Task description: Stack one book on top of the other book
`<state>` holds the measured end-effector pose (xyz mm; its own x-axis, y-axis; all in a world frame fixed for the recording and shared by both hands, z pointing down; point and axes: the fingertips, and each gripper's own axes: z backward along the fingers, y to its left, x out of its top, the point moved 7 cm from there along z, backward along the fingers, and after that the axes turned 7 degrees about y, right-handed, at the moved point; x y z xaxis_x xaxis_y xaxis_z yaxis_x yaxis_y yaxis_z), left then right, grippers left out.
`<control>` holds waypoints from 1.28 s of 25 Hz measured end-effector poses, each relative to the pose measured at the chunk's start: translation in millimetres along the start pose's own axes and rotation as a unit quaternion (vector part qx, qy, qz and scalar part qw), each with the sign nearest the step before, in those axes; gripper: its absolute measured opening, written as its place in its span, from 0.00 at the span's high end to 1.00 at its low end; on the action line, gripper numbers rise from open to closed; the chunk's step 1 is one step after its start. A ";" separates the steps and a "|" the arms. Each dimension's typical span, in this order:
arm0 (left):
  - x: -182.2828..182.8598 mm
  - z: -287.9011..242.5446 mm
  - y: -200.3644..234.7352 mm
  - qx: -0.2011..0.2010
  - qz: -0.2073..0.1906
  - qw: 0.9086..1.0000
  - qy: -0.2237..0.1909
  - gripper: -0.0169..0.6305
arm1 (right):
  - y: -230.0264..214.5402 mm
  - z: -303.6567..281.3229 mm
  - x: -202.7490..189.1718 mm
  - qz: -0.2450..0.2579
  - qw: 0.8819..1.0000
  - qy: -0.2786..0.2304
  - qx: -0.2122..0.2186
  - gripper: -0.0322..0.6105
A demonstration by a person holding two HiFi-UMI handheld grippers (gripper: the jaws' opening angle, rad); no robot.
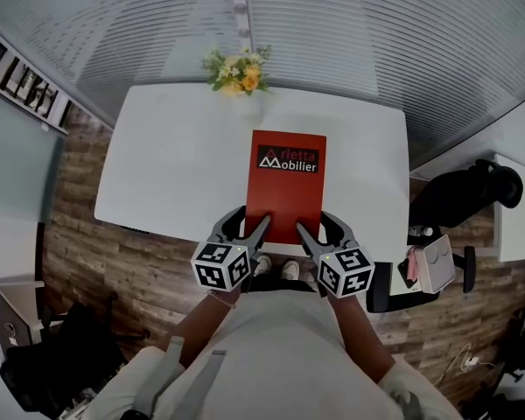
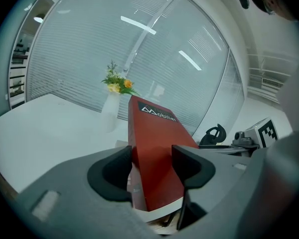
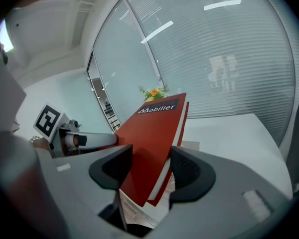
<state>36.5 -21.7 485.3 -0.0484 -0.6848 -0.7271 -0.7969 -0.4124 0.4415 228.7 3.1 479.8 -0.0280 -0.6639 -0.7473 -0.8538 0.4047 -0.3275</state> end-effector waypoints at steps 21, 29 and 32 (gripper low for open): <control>-33.0 -61.4 36.4 -0.010 0.014 0.997 0.072 0.58 | -42.1 -53.4 -35.7 -0.047 0.997 0.059 -0.004 0.59; -60.2 -75.8 48.0 -0.012 0.028 0.995 0.095 0.57 | -50.0 -68.1 -60.6 -0.057 0.995 0.087 -0.007 0.59; -66.2 -79.9 52.3 -0.012 0.029 0.994 0.101 0.57 | -51.9 -73.2 -67.5 -0.062 0.994 0.094 -0.007 0.59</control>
<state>46.1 -45.9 598.5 0.0303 -0.8131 -0.5814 -0.7816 -0.3819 0.4933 236.9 -19.1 589.5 -0.0180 -0.8142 -0.5804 -0.8638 0.3050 -0.4010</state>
